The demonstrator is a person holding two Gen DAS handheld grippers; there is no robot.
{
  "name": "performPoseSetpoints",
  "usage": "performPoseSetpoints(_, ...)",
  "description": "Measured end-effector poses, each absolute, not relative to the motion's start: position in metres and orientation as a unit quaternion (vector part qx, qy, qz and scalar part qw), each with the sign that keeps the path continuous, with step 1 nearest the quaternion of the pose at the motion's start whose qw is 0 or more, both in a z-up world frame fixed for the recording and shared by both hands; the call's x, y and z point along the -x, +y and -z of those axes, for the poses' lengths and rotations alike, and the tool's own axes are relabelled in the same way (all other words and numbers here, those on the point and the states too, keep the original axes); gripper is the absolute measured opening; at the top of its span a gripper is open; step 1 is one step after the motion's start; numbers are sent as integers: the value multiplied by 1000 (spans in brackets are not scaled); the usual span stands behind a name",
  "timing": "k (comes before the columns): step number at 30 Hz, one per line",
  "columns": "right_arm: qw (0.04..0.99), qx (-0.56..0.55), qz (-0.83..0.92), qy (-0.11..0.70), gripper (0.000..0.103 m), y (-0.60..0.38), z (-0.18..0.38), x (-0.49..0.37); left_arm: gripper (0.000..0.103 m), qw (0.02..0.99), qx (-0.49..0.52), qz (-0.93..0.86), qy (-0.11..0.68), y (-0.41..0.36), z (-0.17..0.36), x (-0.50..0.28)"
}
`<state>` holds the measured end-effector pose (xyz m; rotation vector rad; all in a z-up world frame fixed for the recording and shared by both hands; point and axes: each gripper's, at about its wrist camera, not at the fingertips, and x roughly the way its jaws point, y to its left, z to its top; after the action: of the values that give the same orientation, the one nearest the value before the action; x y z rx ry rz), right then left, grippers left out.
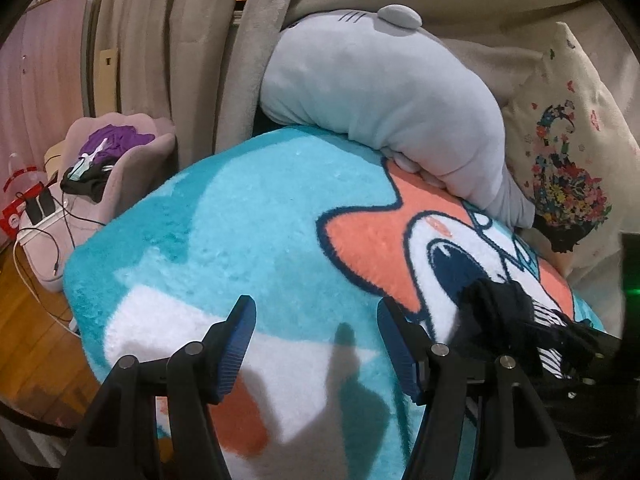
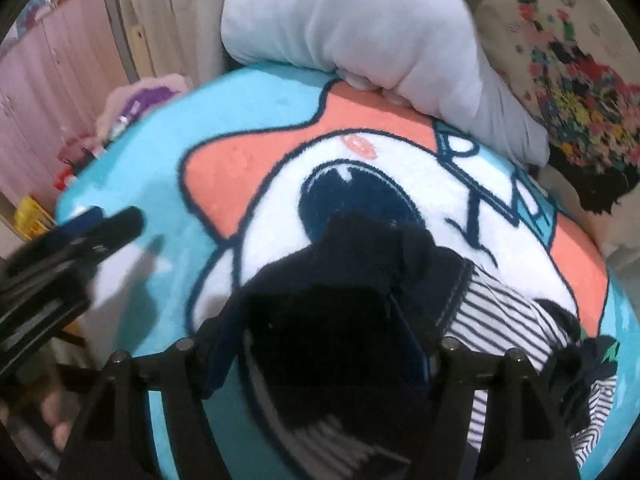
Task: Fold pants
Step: 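Grasp the pants' cuff with the left gripper and fold it over the bundle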
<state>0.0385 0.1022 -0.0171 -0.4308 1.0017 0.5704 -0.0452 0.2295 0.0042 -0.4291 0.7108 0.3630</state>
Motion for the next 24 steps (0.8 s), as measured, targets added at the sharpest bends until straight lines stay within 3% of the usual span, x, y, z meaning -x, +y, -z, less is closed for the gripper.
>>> performPoseSetpoints(2, 822, 190, -264, 467, 53, 99, 18, -41, 67, 902, 207, -166, 341, 227, -4, 45)
performPoseSetpoints(3, 825, 182, -262, 466, 36, 95, 16, -42, 67, 904, 207, -156, 340, 224, -4, 44)
performPoseSetpoints(7, 827, 118, -290, 467, 23, 71, 1, -47, 67, 909, 199, -126, 344, 211, -2, 40)
performPoseSetpoints(16, 822, -73, -351, 443, 20, -20, -37, -57, 67, 911, 141, -57, 383, 146, -9, 19)
performPoseSetpoints(24, 839, -135, -309, 428, 20, -94, -46, -73, 67, 909, 124, -58, 393, 117, -16, 1)
